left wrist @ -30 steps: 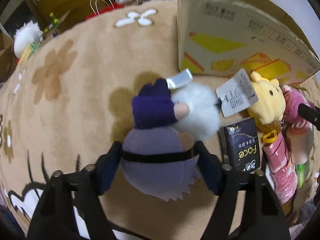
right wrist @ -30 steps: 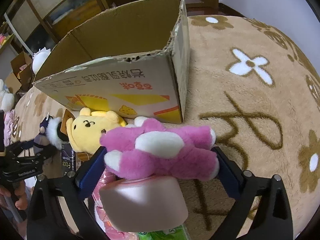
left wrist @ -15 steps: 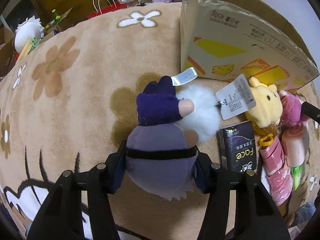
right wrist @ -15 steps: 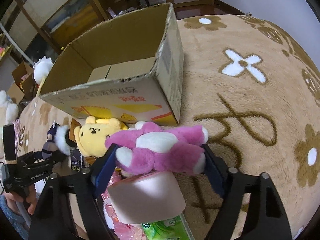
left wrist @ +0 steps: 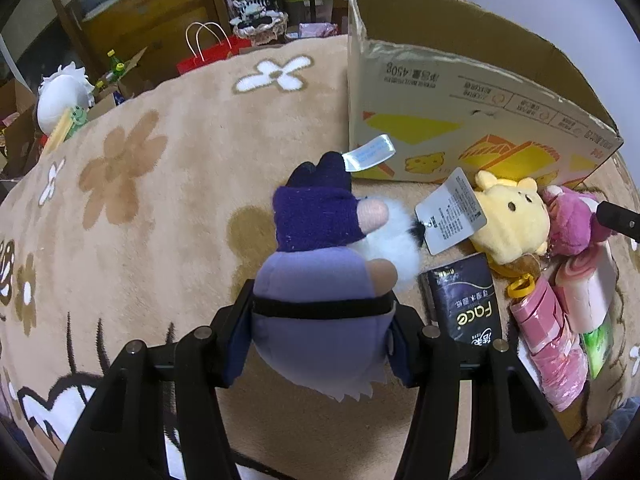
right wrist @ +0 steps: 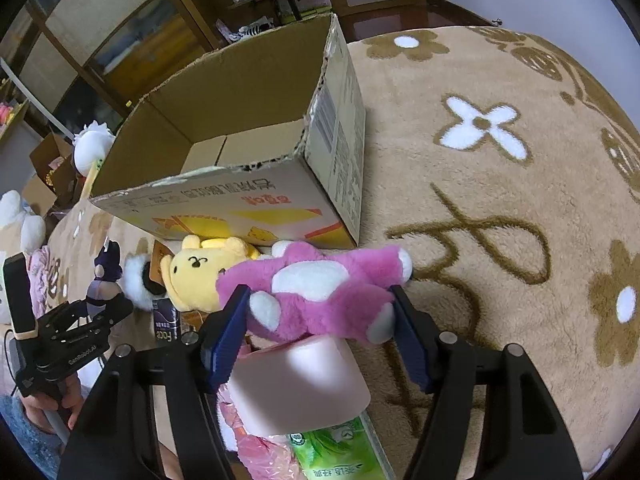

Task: Organize soft objects
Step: 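Lift the purple doll with the left tool while the right tool lifts the pink plush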

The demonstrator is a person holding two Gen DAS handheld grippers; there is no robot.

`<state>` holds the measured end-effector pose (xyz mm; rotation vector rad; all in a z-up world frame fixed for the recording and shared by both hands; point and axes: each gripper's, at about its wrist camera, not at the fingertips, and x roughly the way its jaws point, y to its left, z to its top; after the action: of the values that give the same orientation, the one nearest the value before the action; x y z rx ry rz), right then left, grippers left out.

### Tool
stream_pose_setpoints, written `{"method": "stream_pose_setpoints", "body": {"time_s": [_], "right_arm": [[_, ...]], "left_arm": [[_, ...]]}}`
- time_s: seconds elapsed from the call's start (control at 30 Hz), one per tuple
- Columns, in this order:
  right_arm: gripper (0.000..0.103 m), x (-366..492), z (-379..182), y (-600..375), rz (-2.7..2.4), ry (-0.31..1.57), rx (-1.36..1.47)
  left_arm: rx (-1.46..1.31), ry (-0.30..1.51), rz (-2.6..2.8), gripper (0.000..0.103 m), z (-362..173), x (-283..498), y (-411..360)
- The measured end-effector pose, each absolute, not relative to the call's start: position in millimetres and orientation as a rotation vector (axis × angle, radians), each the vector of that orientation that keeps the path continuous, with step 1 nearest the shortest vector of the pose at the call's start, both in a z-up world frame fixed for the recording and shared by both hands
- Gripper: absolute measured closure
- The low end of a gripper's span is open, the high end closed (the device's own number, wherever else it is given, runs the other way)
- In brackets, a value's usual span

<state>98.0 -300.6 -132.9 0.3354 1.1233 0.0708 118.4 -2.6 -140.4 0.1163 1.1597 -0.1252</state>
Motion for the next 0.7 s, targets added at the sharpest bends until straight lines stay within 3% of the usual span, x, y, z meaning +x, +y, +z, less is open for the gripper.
{"method": "stream_pose_setpoints", "body": {"time_s": [0.27, 0.7], "right_arm": [[0.042, 96, -124, -300, 0.078, 1.11, 0.319], [0.042, 93, -107, -288, 0.061, 1.067, 0.212]], "left_arm": [[0.11, 1.128, -0.113, 0.048, -134, 113, -4], [0.144, 1.05, -0.127, 0.047, -120, 105, -12]]}}
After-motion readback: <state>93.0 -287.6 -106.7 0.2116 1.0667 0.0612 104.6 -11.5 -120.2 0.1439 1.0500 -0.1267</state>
